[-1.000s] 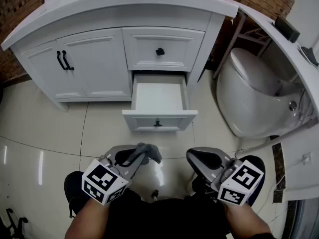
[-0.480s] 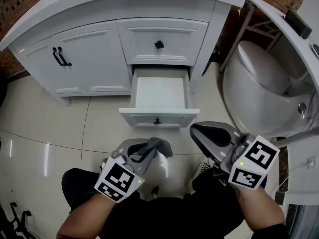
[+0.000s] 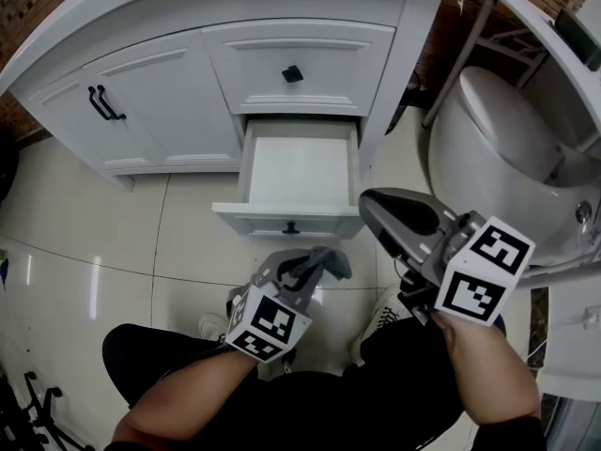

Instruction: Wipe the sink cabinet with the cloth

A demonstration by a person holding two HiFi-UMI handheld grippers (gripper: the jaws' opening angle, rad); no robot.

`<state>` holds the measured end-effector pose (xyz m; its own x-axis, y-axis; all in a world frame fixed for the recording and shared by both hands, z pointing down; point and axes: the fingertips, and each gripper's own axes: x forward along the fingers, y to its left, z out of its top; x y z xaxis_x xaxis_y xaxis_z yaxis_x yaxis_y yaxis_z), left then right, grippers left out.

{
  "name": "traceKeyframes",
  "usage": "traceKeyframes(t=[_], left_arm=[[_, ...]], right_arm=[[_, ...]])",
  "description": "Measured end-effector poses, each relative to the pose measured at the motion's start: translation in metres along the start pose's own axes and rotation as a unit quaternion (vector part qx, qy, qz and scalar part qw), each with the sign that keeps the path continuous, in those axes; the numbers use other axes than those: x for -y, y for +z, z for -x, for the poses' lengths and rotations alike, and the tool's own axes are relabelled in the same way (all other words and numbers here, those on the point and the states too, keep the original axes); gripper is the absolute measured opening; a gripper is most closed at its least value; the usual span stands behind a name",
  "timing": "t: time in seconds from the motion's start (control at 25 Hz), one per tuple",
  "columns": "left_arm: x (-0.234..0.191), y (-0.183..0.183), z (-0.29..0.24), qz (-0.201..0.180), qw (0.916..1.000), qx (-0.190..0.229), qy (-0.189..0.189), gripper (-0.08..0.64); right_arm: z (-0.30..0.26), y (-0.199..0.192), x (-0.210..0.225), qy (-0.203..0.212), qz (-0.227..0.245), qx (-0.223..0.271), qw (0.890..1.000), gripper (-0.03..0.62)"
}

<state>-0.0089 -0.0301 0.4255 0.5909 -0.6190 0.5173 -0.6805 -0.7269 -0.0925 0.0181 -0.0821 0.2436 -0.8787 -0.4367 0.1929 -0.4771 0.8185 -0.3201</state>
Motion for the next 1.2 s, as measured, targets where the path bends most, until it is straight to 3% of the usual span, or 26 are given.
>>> traceKeyframes(t=[0.12, 0.44, 0.68, 1.2], left_arm=[[0.003, -0.013, -0.027, 0.006, 1.0000, -0.006, 0.002, 0.037], [0.014, -0.052, -0.089, 0.100, 0.9931, -0.036, -0.050, 0.037], [0.007, -0.055, -0.113, 0.112, 0.9919, -0.029, -0.051, 0.037], [-0.004, -0.071, -0.125, 0.133, 0.9899, -0.035, -0.035, 0.037]], right_arm=[[-0.003, -0.002, 0.007, -0.009, 0.012, -0.003, 1.000, 0.005], [-0.005, -0.018, 0.025, -0.022, 0.011, -0.028, 0.999, 0.005], [0.006, -0.018, 0.040, -0.039, 0.002, -0.021, 0.999, 0.005], [0.010, -0.022, 0.037, -0.032, 0.001, -0.025, 0.999, 0.005]])
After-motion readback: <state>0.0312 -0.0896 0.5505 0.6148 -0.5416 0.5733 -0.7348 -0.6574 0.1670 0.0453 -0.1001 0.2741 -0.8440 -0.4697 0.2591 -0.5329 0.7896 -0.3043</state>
